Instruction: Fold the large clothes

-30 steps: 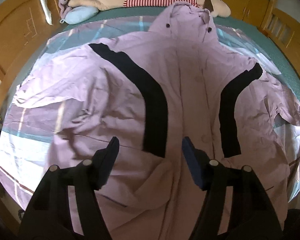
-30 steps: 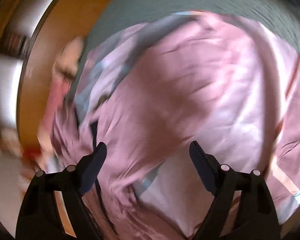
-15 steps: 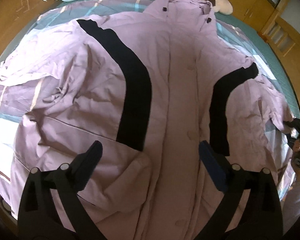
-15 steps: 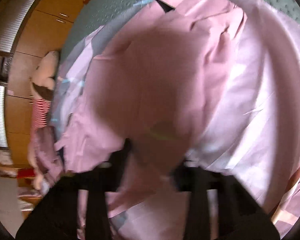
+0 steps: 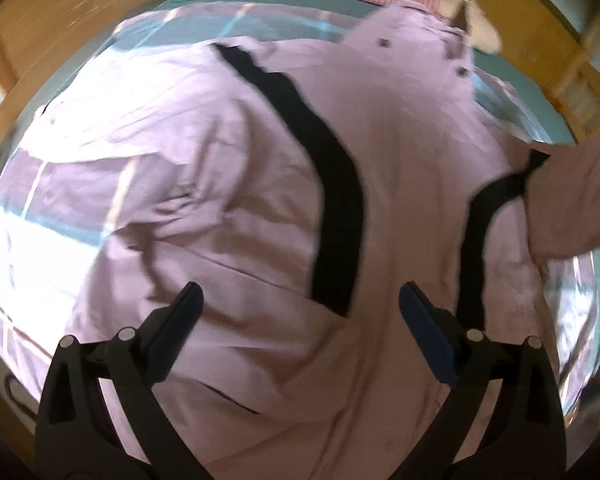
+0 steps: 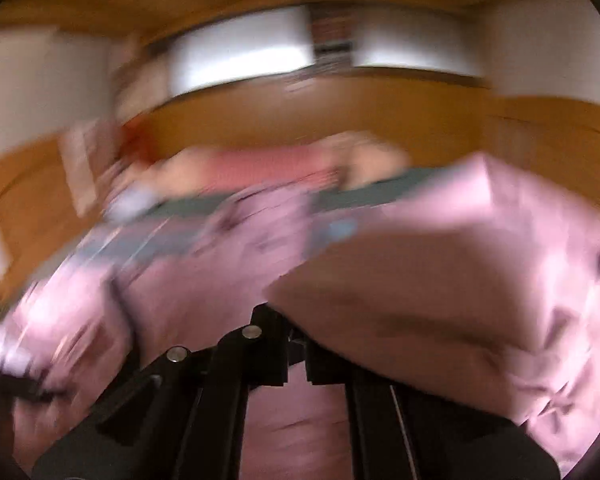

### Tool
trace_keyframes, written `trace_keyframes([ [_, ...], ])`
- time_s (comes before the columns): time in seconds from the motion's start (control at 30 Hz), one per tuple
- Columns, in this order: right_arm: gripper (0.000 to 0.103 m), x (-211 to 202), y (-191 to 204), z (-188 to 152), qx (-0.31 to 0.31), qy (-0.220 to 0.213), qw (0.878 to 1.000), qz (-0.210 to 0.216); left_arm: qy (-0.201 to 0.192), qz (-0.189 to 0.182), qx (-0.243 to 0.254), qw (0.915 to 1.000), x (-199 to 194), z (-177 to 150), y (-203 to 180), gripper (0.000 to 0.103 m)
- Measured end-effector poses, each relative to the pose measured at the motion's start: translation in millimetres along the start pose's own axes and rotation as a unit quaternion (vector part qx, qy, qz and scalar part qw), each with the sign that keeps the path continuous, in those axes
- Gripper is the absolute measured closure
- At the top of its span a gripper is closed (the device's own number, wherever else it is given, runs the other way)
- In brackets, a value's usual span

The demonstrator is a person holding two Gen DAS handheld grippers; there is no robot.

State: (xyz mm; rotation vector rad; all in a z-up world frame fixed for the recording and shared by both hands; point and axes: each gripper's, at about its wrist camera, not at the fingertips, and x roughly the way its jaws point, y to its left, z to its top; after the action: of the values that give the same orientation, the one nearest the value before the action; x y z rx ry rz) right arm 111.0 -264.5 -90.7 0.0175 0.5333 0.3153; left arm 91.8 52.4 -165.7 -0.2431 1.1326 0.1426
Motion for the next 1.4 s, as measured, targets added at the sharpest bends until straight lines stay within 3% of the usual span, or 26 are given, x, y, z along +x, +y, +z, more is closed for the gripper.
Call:
trace_keyframes([
  [0.07, 0.097, 26, 40, -20, -0.039, 0.073, 0.994, 0.070, 0.004, 0.006, -0.034, 0.9994, 1, 4, 17, 0.004],
  [0.13, 0.094, 41, 70, -38, -0.068, 0.134, 0.983, 0.107, 0.005, 0.010, -0.069, 0.9976, 1, 8, 35, 0.004],
  [0.2, 0.085, 38, 99, -65, -0.110, 0.179, 0.967, 0.144, 0.003, 0.011, -0.103, 0.9946, 1, 12, 52, 0.004],
  [0.23, 0.065, 36, 111, -72, -0.135, 0.189, 0.960, 0.153, 0.003, 0.011, -0.114, 0.9934, 1, 12, 58, 0.004],
  [0.27, 0.039, 27, 122, -80, -0.155, 0.191, 0.956, 0.159, 0.004, 0.009, -0.128, 0.9918, 1, 12, 64, 0.004],
  [0.33, 0.027, 10, 136, -89, -0.200, 0.182, 0.946, 0.181, 0.002, -0.003, -0.151, 0.9885, 0, 13, 73, 0.004],
  [0.43, 0.027, -4, 140, -86, -0.226, 0.163, 0.940, 0.194, -0.002, -0.004, -0.155, 0.9878, -3, 12, 73, 0.004],
  [0.5, 0.027, -2, 133, -75, -0.206, 0.151, 0.948, 0.189, -0.004, -0.005, -0.146, 0.9892, -3, 12, 70, 0.004],
  [0.6, 0.019, 8, 103, -57, -0.145, 0.141, 0.968, 0.149, -0.007, -0.024, -0.124, 0.9919, 0, 12, 58, 0.004],
  [0.73, 0.019, 35, 61, -48, -0.029, 0.166, 0.982, 0.085, -0.003, -0.037, -0.072, 0.9967, 7, 15, 37, 0.004],
  [0.9, 0.019, 49, 13, -48, 0.105, 0.204, 0.965, 0.123, 0.014, -0.094, -0.041, 0.9946, 18, 40, 28, 0.002],
  [0.97, 0.019, 54, 7, -52, 0.133, 0.222, 0.954, 0.150, 0.003, -0.093, -0.019, 0.9955, 31, 52, 29, 0.002],
  [1.03, 0.019, 62, 4, -60, 0.156, 0.245, 0.942, 0.172, 0.009, -0.070, -0.034, 0.9969, 48, 58, 33, 0.002],
  [1.07, 0.019, 69, 3, -66, 0.166, 0.257, 0.936, 0.175, 0.019, -0.079, -0.054, 0.9952, 54, 59, 35, 0.002],
  [1.13, 0.019, 80, -1, -73, 0.181, 0.275, 0.930, 0.165, 0.041, -0.148, -0.100, 0.9831, 67, 57, 40, 0.002],
  [1.17, 0.019, 87, -5, -78, 0.194, 0.284, 0.926, 0.156, 0.046, -0.162, -0.114, 0.9791, 72, 56, 39, 0.002],
  [1.3, 0.019, 97, -24, -85, 0.258, 0.284, 0.911, 0.153, 0.032, -0.144, -0.097, 0.9843, 86, 57, 27, 0.004],
  [1.37, 0.019, 95, -36, -86, 0.290, 0.272, 0.905, 0.151, 0.011, -0.120, -0.068, 0.9904, 85, 58, 18, 0.031],
  [1.4, 0.019, 94, -39, -86, 0.297, 0.268, 0.905, 0.146, 0.007, -0.113, -0.047, 0.9924, 85, 58, 14, 0.067],
])
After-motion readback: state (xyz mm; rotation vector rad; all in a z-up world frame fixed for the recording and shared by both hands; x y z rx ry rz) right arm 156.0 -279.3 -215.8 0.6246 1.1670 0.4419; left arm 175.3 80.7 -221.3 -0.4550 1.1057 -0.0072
